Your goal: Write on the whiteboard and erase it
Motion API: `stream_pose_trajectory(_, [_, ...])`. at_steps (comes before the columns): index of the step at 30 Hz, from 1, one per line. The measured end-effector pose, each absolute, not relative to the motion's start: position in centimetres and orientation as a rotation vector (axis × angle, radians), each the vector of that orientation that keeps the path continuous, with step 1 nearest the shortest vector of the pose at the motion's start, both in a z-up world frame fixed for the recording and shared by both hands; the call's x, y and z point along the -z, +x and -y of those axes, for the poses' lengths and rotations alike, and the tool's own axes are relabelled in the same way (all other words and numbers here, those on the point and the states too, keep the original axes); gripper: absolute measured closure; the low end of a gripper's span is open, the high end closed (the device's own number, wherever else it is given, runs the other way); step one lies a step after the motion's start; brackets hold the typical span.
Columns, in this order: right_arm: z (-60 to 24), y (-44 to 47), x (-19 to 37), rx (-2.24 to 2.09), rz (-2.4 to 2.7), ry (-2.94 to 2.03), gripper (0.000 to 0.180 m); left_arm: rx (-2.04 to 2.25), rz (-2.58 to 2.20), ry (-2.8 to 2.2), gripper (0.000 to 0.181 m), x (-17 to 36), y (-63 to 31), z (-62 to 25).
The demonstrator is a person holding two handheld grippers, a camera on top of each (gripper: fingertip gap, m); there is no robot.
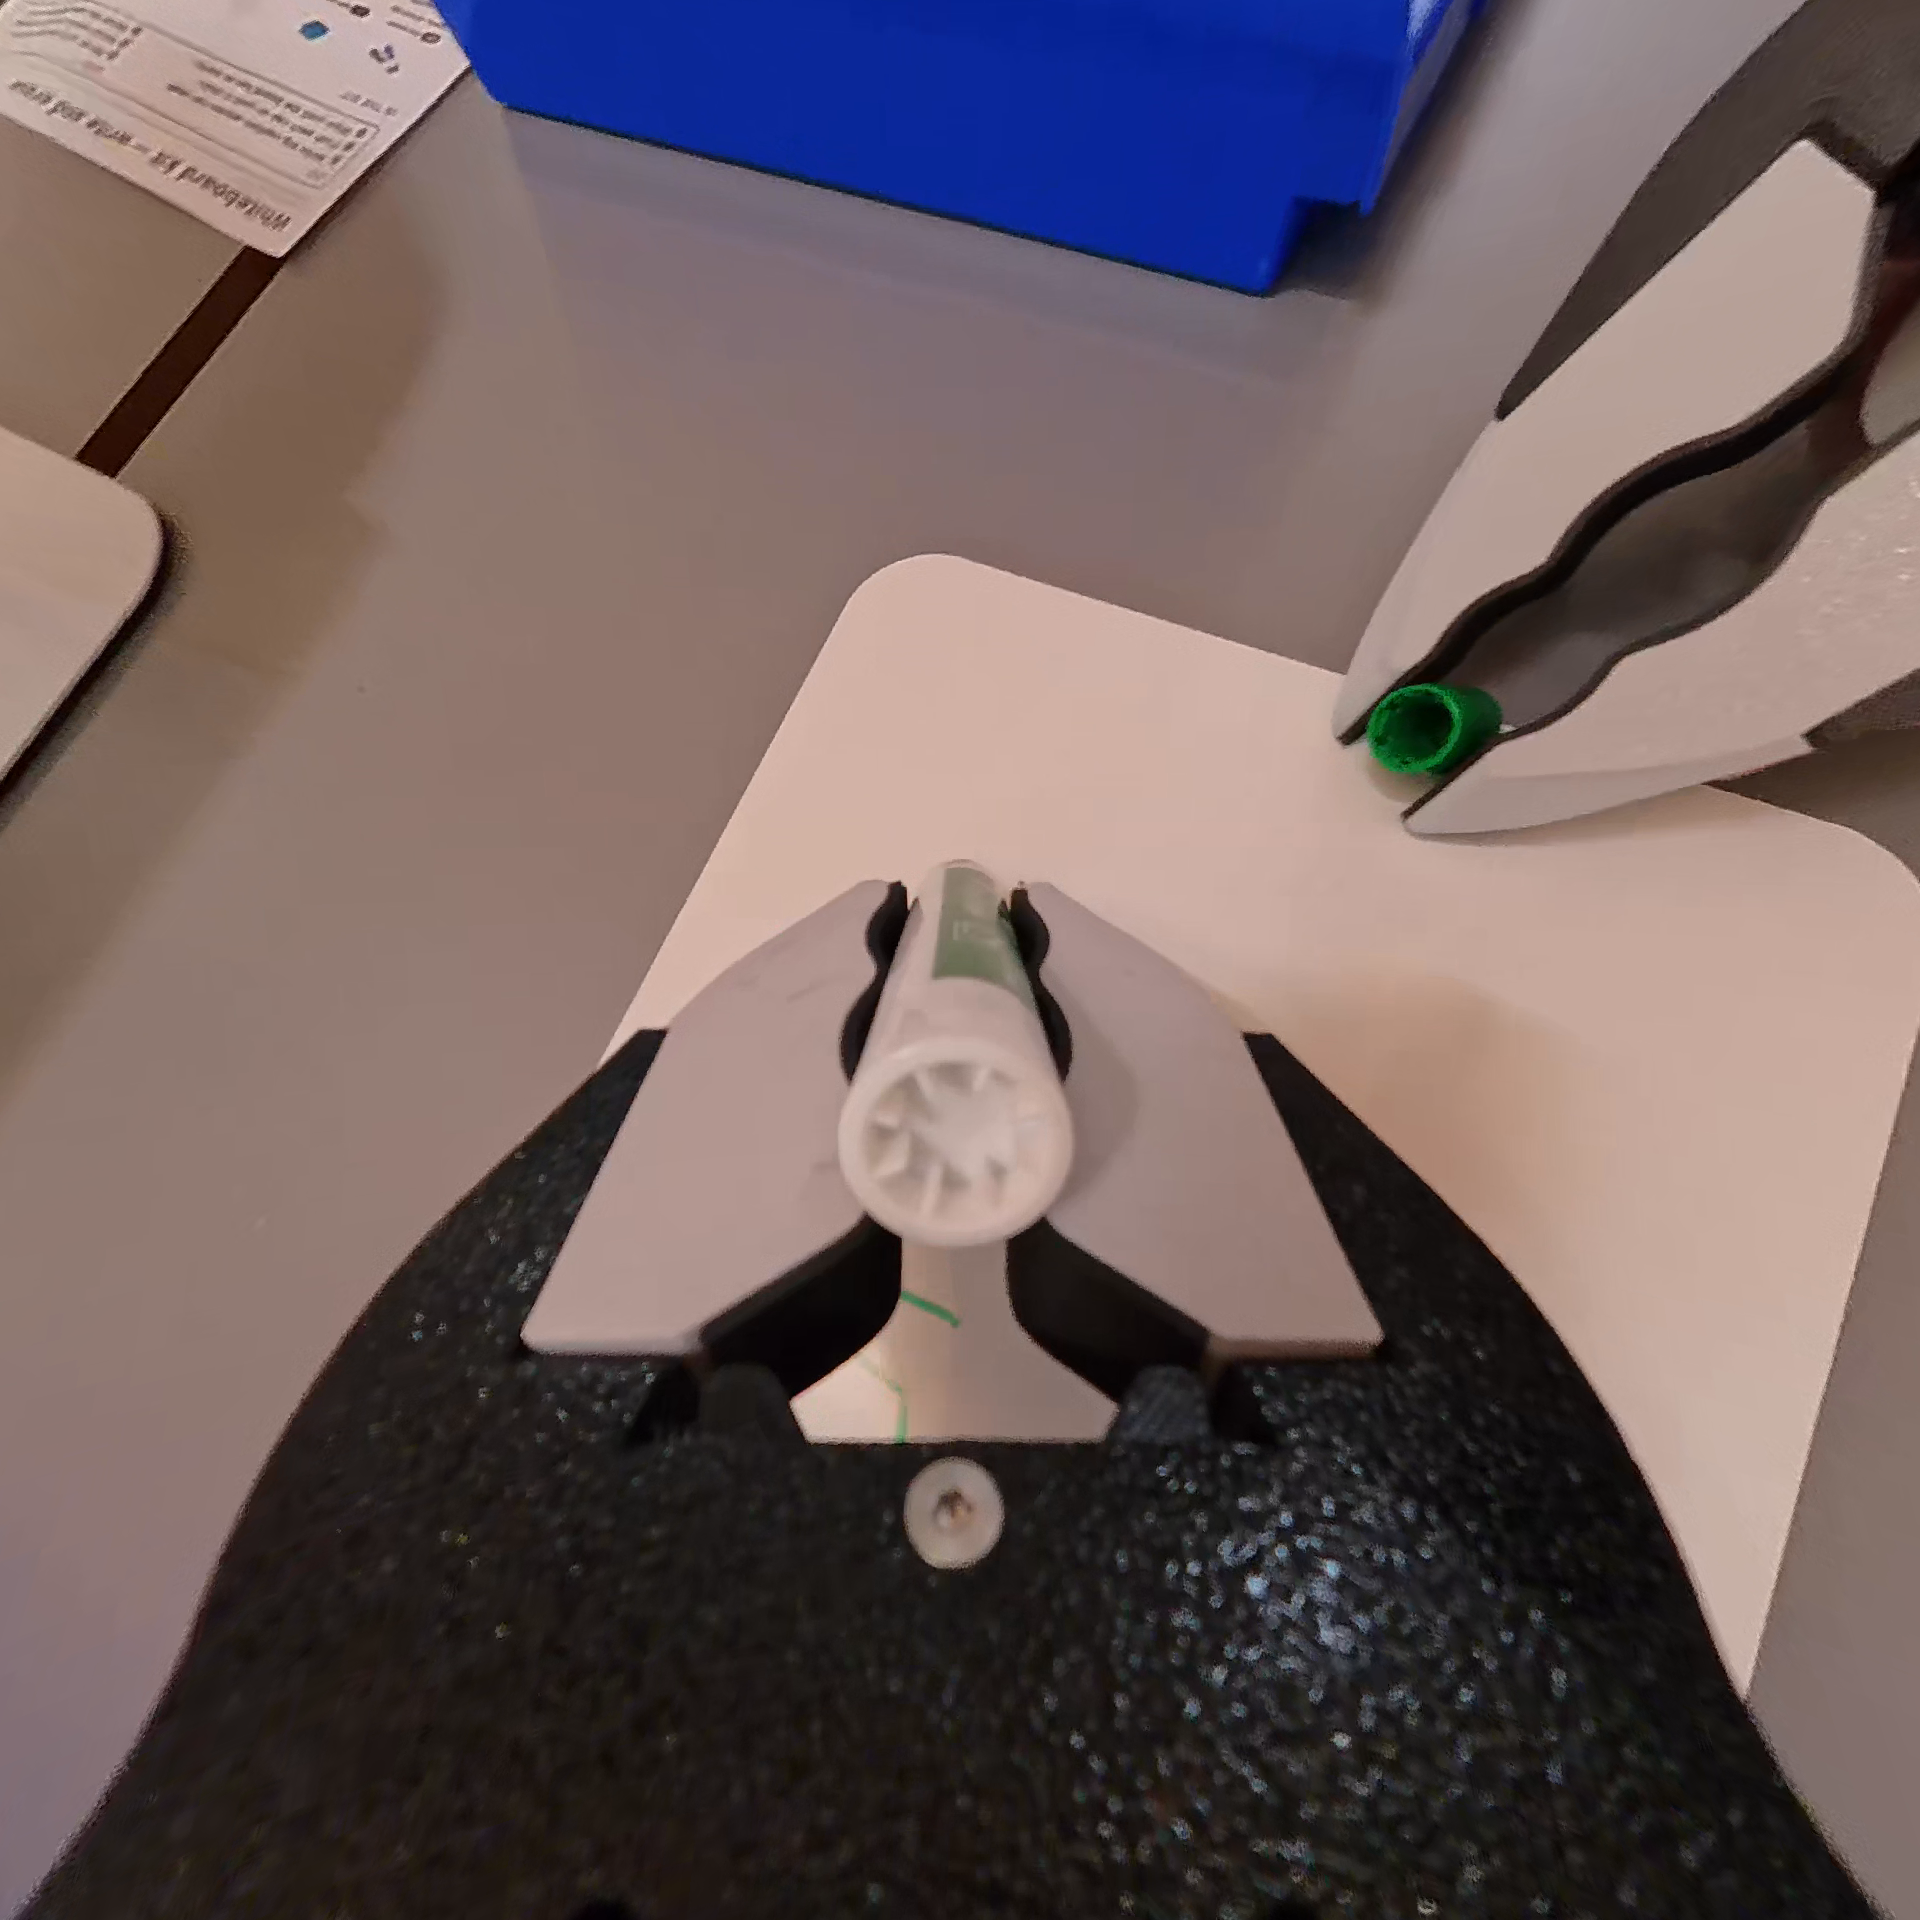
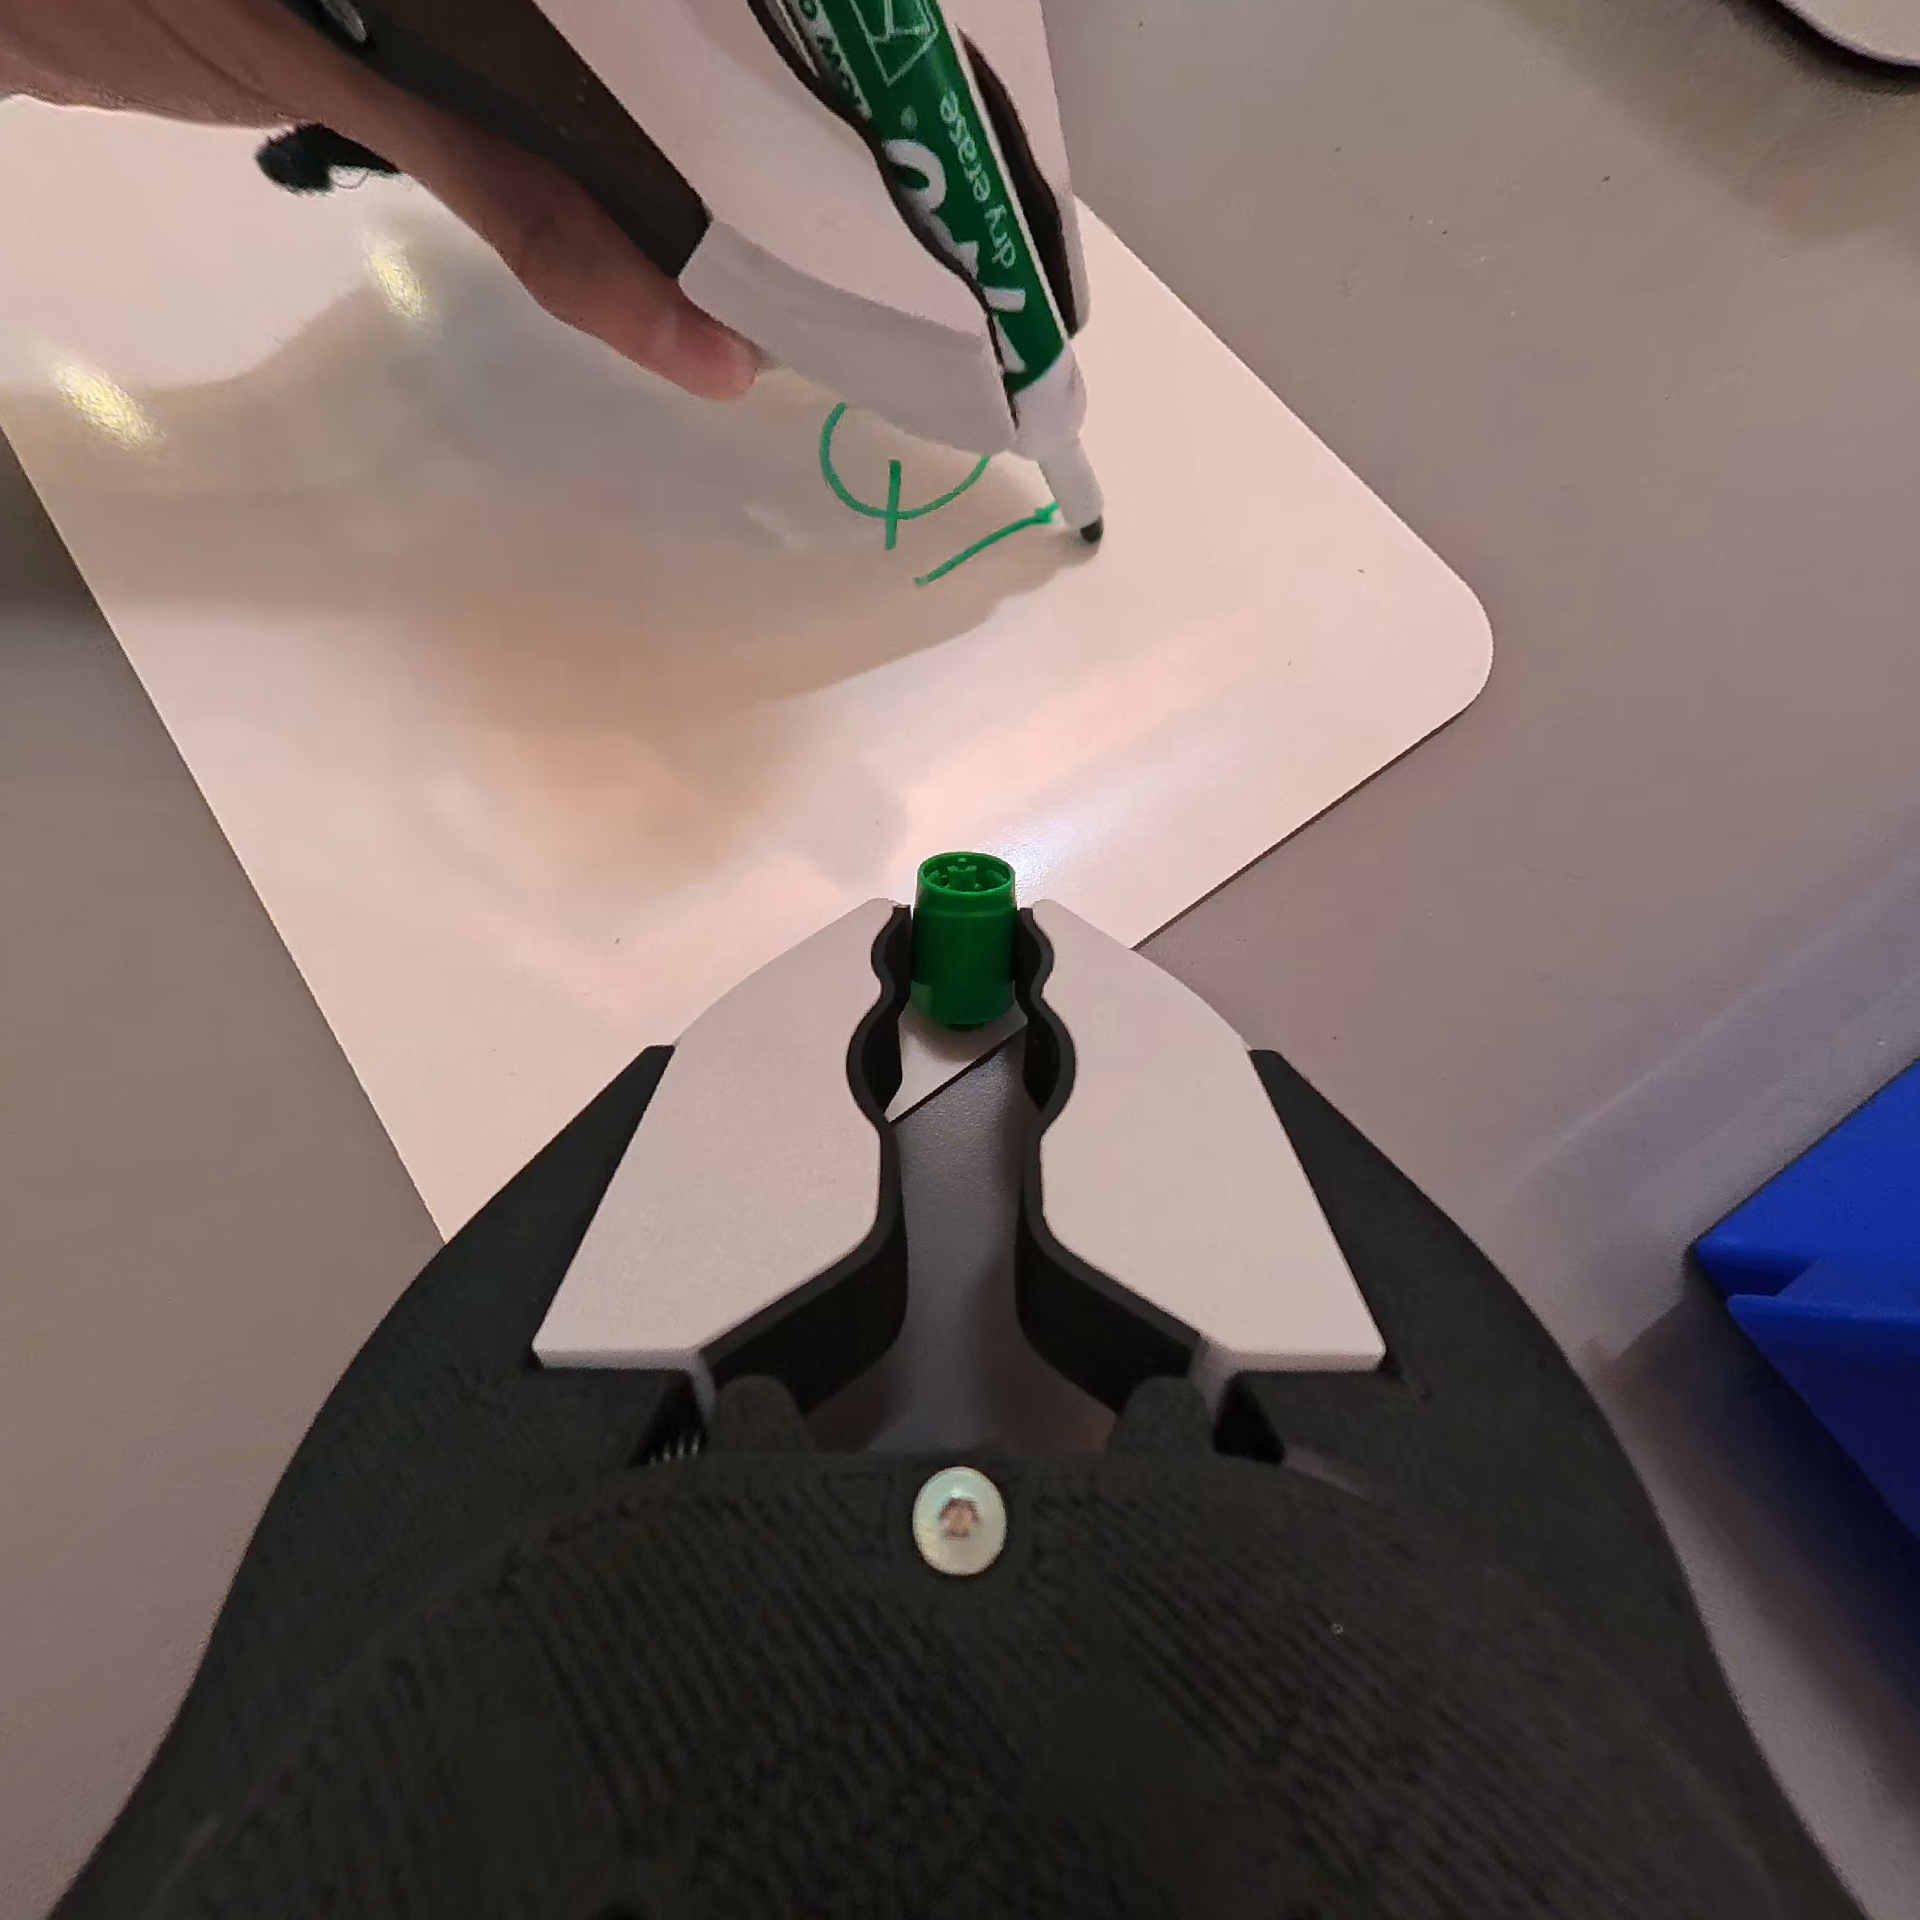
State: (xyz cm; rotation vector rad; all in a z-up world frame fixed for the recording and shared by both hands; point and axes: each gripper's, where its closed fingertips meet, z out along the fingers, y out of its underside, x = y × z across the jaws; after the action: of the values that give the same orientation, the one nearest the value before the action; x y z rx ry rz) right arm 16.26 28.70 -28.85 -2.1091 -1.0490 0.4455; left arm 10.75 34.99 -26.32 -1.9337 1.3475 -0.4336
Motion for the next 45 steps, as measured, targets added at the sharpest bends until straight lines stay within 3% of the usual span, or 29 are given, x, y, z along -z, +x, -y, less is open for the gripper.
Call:
stream_pose_trajectory(28, [-28.7,16.3,28.9,-0.443,1.048,-2.109,0.16,0.531,-1.469,-1.89,0.162,26.0,11.9,-31.5])
stream_pose_trajectory(35, [-28.5,16.1,28.9,-0.458,1.068,-2.102,0.16,0.804,-1.042,-1.798,0.162,19.0,8.3,-33.8])
stream_pose_trajectory(45, [-28.5,16.1,28.9,-0.453,1.074,-2.098,0.16,0.836,-0.799,-1.69,0.162,12.2,0.2,-35.0])
